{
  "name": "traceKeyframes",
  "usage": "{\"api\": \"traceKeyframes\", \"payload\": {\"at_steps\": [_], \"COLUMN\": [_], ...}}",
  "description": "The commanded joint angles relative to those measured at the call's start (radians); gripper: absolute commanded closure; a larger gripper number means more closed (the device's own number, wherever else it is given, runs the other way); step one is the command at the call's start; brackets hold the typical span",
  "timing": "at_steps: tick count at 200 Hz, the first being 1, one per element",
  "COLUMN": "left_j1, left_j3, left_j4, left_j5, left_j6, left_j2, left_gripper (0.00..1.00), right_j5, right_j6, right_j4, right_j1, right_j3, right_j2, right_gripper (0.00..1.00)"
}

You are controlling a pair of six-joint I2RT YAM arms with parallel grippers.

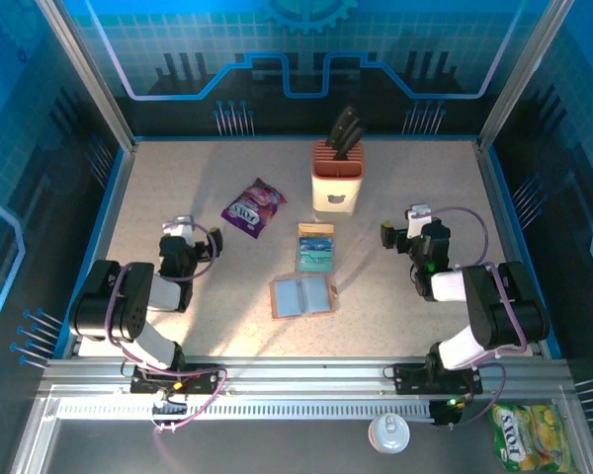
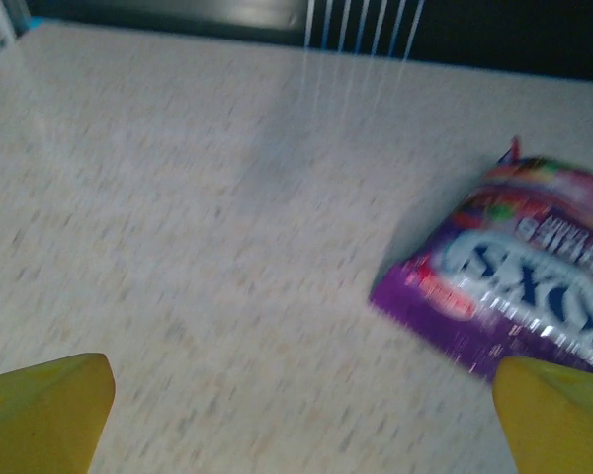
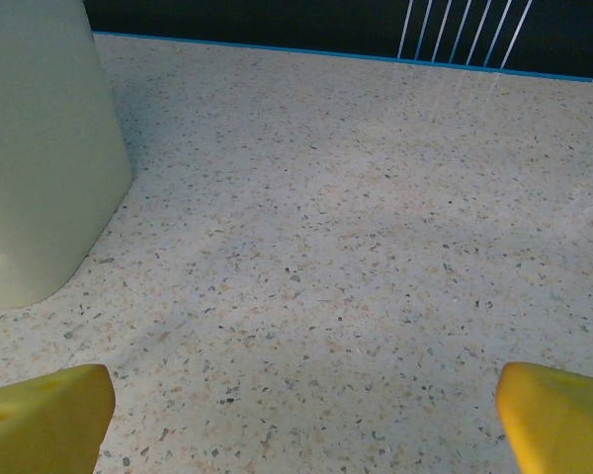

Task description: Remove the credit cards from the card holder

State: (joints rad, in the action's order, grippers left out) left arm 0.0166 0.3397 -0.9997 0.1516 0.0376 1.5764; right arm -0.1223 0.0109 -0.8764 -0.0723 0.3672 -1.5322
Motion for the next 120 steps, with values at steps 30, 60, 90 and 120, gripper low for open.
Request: {"api": "traceKeyframes", "payload": {"at_steps": [30, 60, 90, 120], "left_j1": [0.028, 0.039, 0.043, 0.045], "left_j3": [0.017, -0.002, -0.012, -0.023], "left_j4": [0.020, -0.018, -0.039, -0.062], "left_j5": [0.015, 0.000, 0.000, -0.001], "left_j6": [-0.062, -0.081, -0.086, -0.089], "left_j2": [-0.019, -0.019, -0.017, -0.017], "left_gripper": [0.01, 0.01, 0.01, 0.01], "right_j5": [0.027, 0.055, 0.054, 0.056], "right_j6": [-0.015, -0.026, -0.025, -0.039], "right_j4": [-0.018, -0.009, -0.009, -0.017], "right_j1": [0.007, 0.007, 0.007, -0.002], "right_j3": [0.028, 0.033, 0.033, 0.030], "right_j2": [-0.008, -0.008, -0.008, -0.008], "right_gripper": [0.00, 0.00, 0.00, 0.00]}}
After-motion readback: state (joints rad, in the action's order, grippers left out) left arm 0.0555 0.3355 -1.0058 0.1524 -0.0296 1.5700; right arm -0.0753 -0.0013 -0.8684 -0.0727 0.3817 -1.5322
